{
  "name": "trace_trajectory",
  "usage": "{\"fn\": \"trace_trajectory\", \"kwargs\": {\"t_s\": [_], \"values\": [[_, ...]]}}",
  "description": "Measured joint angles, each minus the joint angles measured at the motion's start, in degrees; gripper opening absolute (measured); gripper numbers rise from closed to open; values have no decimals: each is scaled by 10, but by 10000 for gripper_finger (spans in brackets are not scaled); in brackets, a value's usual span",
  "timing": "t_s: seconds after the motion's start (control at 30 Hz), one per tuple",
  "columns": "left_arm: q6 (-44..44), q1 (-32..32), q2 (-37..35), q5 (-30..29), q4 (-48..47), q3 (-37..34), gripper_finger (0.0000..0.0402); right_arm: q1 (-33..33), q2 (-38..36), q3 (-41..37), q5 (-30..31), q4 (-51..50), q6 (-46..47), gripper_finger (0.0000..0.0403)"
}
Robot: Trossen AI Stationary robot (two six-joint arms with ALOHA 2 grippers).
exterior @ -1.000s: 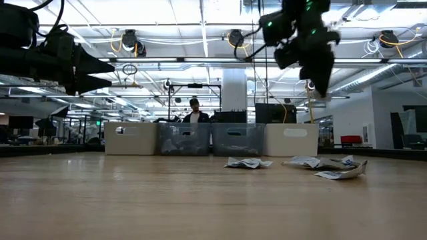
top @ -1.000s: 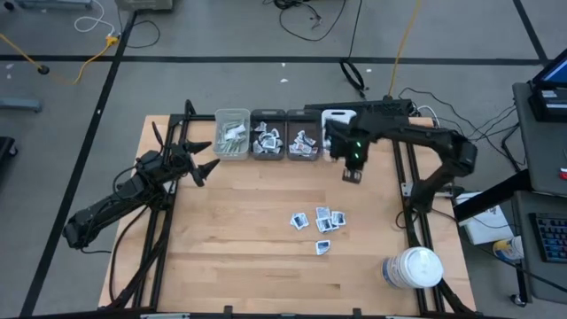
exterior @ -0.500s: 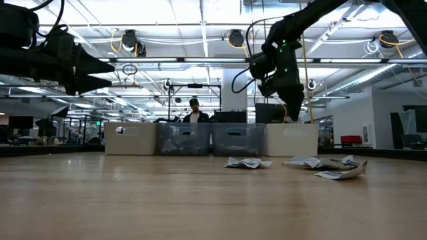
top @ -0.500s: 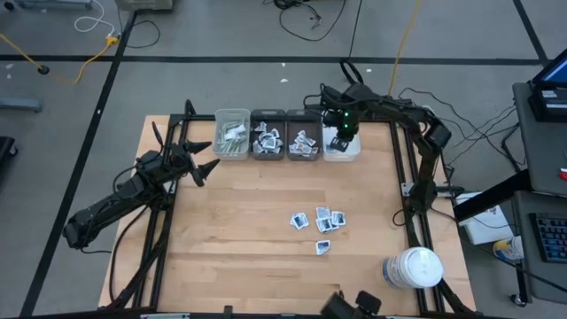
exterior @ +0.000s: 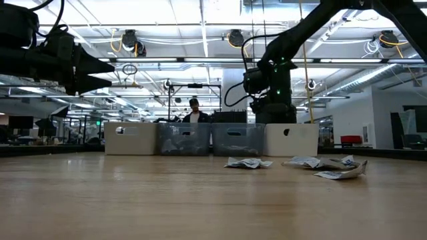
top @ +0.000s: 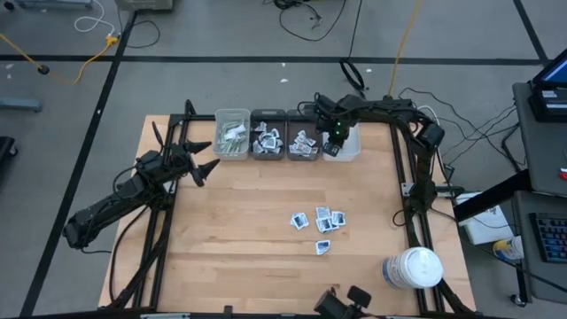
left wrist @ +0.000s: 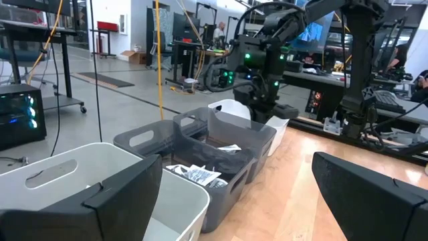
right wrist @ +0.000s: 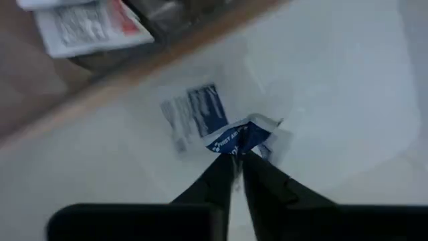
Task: Pick & Place First Aid Supplies
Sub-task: Put the alcohol pad into the white bin
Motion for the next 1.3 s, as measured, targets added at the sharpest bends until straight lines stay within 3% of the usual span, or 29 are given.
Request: {"fn": "trace_trajectory", "kwargs": {"t_s": [0.33, 0.5, 0.93, 1.17, 1.3], "values": [[0, 0, 0, 0, 0, 0, 392, 0, -3, 0, 9, -13, 26, 176], [0, 0, 0, 0, 0, 0, 392, 0, -4, 1, 7, -18, 34, 228], [0, 0, 0, 0, 0, 0, 392, 42, -128, 14, 6, -73, 257, 232], [0, 0, 0, 0, 0, 0, 392, 123, -173, 14, 4, -114, 453, 232], [0, 0, 0, 0, 0, 0, 392, 207, -173, 14, 4, -117, 570, 232]]}}
